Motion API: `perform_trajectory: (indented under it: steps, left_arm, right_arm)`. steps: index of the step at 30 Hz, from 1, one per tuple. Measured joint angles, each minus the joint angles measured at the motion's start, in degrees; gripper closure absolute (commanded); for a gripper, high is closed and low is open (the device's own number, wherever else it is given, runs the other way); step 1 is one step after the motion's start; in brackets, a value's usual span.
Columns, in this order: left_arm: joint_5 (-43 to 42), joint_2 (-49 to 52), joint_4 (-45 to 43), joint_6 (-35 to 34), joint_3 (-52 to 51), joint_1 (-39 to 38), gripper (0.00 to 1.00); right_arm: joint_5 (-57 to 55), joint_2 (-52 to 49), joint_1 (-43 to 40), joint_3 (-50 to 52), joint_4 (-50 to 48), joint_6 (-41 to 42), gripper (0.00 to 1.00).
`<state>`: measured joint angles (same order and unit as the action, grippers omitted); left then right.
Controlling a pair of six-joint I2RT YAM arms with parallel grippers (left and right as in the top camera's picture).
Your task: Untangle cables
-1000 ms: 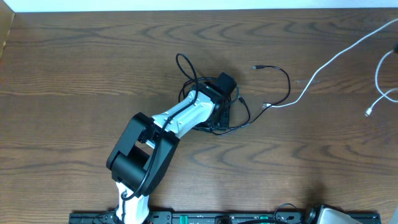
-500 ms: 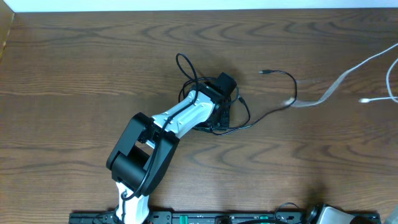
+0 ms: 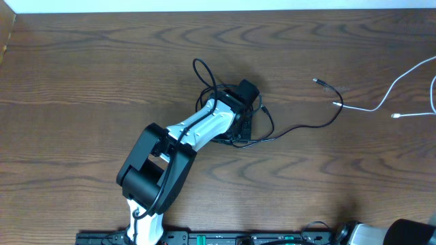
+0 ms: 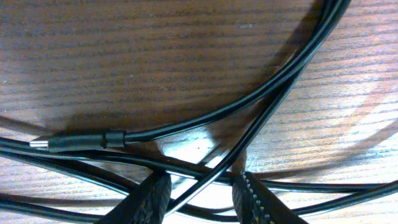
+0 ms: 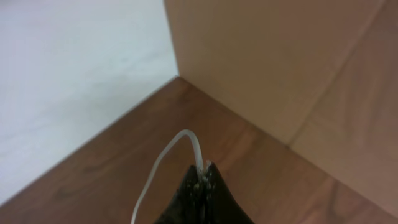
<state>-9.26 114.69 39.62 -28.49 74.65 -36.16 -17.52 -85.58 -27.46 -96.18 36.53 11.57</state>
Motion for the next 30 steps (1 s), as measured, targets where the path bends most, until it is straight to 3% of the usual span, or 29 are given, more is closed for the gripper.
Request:
perform_trajectory:
  steps: [8, 15, 21, 30]
  left_arm:
    - [0.0, 0.0, 0.0, 0.0, 0.0, 0.0, 0.61]
    - [0.0, 0.0, 0.0, 0.0, 0.0, 0.0, 0.61]
    - [0.0, 0.0, 0.0, 0.0, 0.0, 0.0, 0.61]
    - [0.0, 0.0, 0.2, 0.0, 0.0, 0.0, 0.61]
  right_arm:
    - [-10.2, -2.0, -0.1, 0.0, -0.8, 0.0, 0.99]
    - [-11.9, -2.1, -0.2, -0.1, -10.7, -1.4, 0.99]
    - [-4.7, -0.3, -0.2, -0.3, -19.0, -3.3, 0.99]
    - [15.4, 4.0, -0.3, -0.7, -29.7, -7.6, 0.99]
